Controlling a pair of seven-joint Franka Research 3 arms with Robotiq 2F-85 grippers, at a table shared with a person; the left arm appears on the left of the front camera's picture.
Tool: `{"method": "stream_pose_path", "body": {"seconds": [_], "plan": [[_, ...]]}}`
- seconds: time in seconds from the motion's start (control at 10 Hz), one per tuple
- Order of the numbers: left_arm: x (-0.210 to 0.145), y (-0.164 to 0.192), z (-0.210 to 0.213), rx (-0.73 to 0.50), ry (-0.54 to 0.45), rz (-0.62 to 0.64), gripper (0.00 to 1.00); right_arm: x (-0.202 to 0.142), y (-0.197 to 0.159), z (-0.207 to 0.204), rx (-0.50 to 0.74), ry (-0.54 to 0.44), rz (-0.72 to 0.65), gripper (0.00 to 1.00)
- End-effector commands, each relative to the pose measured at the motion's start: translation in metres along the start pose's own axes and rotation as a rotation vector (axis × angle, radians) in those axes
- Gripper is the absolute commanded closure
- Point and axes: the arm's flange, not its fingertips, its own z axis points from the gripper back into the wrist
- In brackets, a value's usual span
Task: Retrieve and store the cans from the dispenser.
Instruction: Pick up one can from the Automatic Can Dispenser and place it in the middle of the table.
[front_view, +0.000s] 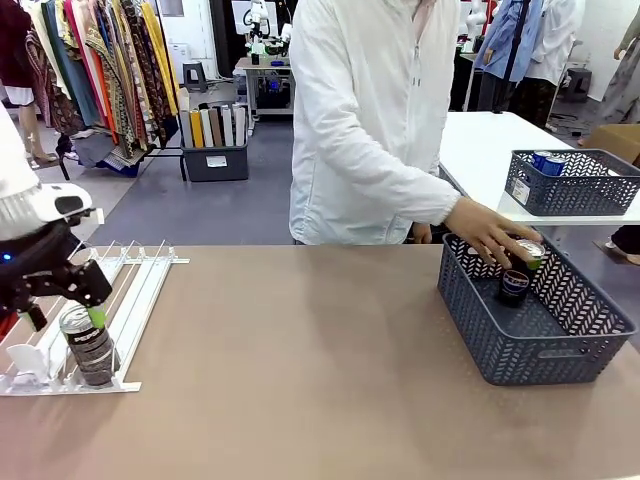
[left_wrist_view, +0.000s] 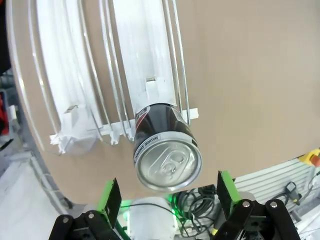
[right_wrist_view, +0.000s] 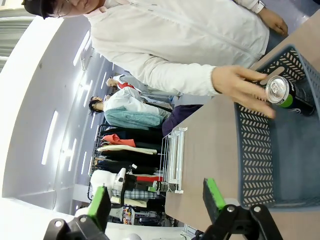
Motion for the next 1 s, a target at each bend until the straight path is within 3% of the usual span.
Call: {"method": "stream_pose_path", "body": {"seconds": [0.0,0.9], "plan": [[0.006,-0.01,-0.016,-0.027,-0.024,0.003,0.0,0.004,0.002,-0.001,0.025,-0.012,0.016,0.0],[0.017,-0.01,-0.03,0.018,-0.039,0.028,0.0,0.004,0.002,-0.001,0.025,-0.012,0.016,0.0]]}}
